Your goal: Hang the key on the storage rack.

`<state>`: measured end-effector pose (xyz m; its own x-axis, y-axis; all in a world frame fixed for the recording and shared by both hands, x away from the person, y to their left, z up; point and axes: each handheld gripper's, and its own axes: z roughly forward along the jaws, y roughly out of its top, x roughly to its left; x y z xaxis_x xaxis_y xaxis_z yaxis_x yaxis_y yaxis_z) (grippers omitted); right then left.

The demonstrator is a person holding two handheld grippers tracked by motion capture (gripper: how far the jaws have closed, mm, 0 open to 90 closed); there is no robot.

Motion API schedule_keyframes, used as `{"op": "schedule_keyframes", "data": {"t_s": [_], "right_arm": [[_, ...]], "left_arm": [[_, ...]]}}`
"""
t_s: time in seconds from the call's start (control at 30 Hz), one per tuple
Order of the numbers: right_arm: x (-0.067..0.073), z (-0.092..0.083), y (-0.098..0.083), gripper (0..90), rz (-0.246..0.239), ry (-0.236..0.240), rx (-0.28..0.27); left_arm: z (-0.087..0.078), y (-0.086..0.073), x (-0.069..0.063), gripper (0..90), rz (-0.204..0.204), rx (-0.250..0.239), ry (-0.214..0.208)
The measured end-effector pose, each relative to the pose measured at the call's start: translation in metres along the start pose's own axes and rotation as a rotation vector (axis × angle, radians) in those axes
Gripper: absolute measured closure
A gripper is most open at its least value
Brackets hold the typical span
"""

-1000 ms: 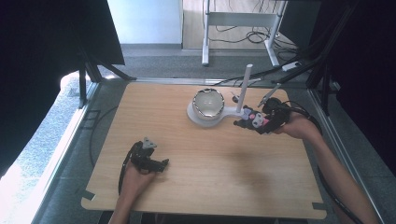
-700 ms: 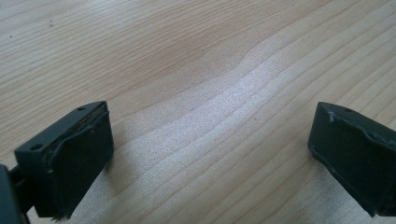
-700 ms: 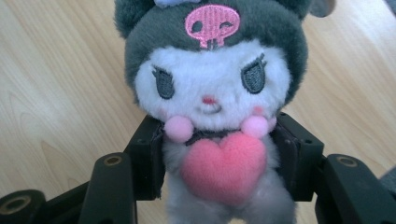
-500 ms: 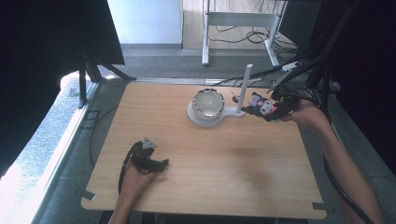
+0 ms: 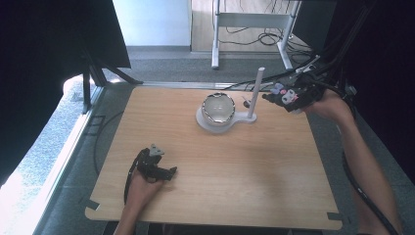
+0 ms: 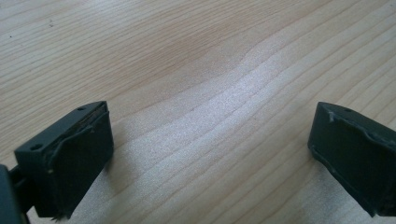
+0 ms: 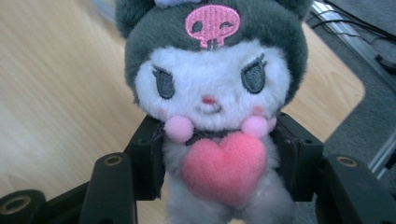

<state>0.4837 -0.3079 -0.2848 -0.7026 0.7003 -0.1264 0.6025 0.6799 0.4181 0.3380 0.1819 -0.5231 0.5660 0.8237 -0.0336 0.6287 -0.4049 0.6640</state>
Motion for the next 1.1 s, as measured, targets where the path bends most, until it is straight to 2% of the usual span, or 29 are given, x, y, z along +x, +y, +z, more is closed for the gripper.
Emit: {"op": "schedule_keyframes", "data": {"t_s": [0.3,0.63,0.83,1.1], "right_arm": [[-0.019,-0.004,0.016,43.3,0.047,-0.035,-0.023],[-0.025,-0.001,0.032,43.3,0.058,-0.043,-0.044],[-0.019,0.006,0.037,43.3,0.049,-0.033,-0.038],[-0.001,0.018,0.032,43.2,0.002,0.011,-0.023]], "left_arm": [[0.0,0.0,0.0,0.0,0.002,0.0,-0.001],[0.0,0.0,0.0,0.0,0.004,0.002,-0.001],[0.0,0.0,0.0,0.0,0.004,0.003,-0.003],[0.0,0.0,0.0,0.0,0.004,0.002,-0.002]]}}
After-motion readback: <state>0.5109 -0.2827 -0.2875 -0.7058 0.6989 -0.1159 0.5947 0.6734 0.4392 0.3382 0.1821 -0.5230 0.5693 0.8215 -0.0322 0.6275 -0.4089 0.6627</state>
